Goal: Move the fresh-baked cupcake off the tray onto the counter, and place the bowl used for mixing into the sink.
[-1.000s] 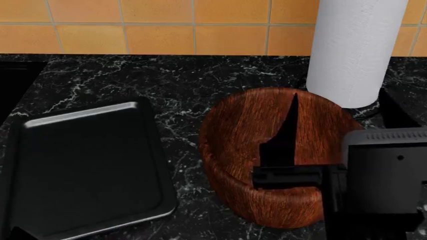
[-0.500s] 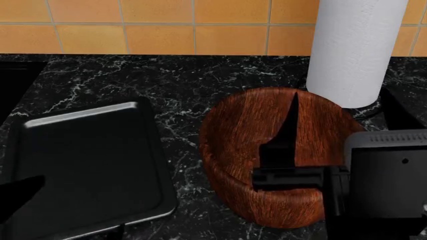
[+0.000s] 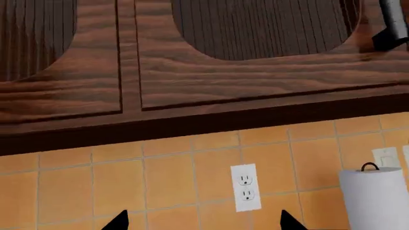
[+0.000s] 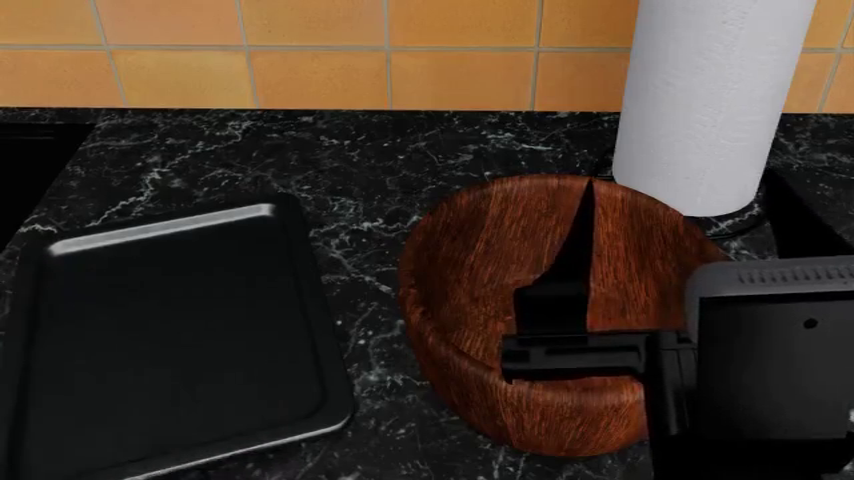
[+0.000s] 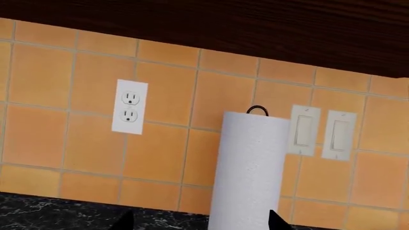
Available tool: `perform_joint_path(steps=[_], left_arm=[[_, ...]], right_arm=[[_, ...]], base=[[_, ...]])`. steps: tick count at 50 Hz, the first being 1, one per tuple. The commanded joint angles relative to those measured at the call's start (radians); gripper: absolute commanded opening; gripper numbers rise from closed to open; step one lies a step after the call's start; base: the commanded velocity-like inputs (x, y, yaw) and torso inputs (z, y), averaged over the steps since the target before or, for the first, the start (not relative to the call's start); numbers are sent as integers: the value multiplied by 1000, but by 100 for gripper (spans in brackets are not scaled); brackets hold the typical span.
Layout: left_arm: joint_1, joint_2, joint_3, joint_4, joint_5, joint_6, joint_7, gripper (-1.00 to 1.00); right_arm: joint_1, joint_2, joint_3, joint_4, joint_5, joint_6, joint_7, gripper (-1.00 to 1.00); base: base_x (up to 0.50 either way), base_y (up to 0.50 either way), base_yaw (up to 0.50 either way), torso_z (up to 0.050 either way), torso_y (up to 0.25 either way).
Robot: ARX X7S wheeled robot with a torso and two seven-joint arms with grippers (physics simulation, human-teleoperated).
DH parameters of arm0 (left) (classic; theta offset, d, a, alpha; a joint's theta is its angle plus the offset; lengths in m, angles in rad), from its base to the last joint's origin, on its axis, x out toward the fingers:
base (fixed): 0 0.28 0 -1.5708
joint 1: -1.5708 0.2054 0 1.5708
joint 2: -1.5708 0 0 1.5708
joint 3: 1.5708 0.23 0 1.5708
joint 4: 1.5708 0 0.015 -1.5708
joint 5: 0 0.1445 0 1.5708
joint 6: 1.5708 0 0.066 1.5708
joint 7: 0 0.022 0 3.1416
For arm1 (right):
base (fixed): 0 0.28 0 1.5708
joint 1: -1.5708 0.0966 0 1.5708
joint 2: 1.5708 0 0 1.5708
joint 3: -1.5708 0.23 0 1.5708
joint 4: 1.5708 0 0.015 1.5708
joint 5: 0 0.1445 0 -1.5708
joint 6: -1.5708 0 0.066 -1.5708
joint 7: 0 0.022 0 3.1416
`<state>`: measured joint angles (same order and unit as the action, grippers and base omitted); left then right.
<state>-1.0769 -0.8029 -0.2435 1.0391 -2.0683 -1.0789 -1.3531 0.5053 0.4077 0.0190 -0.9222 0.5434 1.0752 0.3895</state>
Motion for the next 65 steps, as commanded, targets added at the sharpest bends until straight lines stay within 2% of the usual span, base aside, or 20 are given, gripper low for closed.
perform_joint_path(steps=[1,4,7,8,9,10,12,14,15,18,27,36,40,42,45,47,48,49,57,65], left_arm=[[92,507,-1052,8,-49,-492,396,100],[122,551,-1247,8,-15,-492,576,100],[139,604,-1295,8,137,-492,773,100],[289,754,-1145,8,287,-342,923,100],[439,604,-995,-142,437,-192,1073,100],[589,498,-845,-258,587,-42,1115,100],[889,498,-545,-305,887,258,1139,100],[905,519,-245,-356,1161,558,1170,100],[907,520,-95,-362,1175,708,1179,100],[906,565,-53,-428,1291,1143,1191,100],[928,632,-39,-512,1323,1262,1292,100],[932,627,-23,-518,1373,1266,1288,100],[932,627,-10,-515,1419,1269,1283,100],[932,625,-5,-516,1426,1269,1283,100],[929,622,6,-518,1445,1267,1284,100],[929,620,9,-518,1452,1266,1282,100],[928,618,9,-518,1449,1264,1280,100],[928,618,11,-518,1457,1267,1280,100],[930,613,24,-516,1487,1274,1281,100],[930,606,33,-516,1500,1274,1278,100]], right_arm=[[18,4,19,-40,34,45,22,100],[37,5,12,-54,46,76,36,100],[56,5,29,-67,68,106,43,100],[59,7,30,-69,71,111,46,100],[61,7,35,-72,76,114,47,100],[59,10,28,-68,68,108,51,100],[54,13,19,-60,62,97,52,100],[53,15,15,-55,60,91,52,100],[53,14,15,-53,61,89,52,100],[52,15,3,-42,53,76,54,100],[85,29,-28,-17,48,85,69,100],[109,25,-59,20,37,67,69,100],[188,-19,45,-23,172,227,78,100],[294,-104,222,-56,370,443,87,100],[410,-31,286,106,820,489,478,100],[438,86,176,250,1120,308,778,100],[448,108,160,258,1270,275,928,100],[449,134,145,283,1420,223,986,100],[595,281,-9,490,1548,198,1086,100],[737,348,-137,721,1497,264,1071,100]], base=[[0,0,0,0,0],[0,0,0,0,0],[0,0,0,0,0],[0,0,0,0,0],[0,-3,0,0,0],[0,0,0,0,0],[0,0,0,0,0],[0,0,0,0,0],[0,0,0,0,0],[0,0,0,0,0],[0,0,0,0,0],[0,0,0,0,0],[0,0,0,0,0],[0,0,0,0,0],[0,0,0,0,0],[0,0,0,0,0],[0,0,0,0,0],[0,0,0,0,0],[0,0,0,0,0],[0,0,0,0,0]])
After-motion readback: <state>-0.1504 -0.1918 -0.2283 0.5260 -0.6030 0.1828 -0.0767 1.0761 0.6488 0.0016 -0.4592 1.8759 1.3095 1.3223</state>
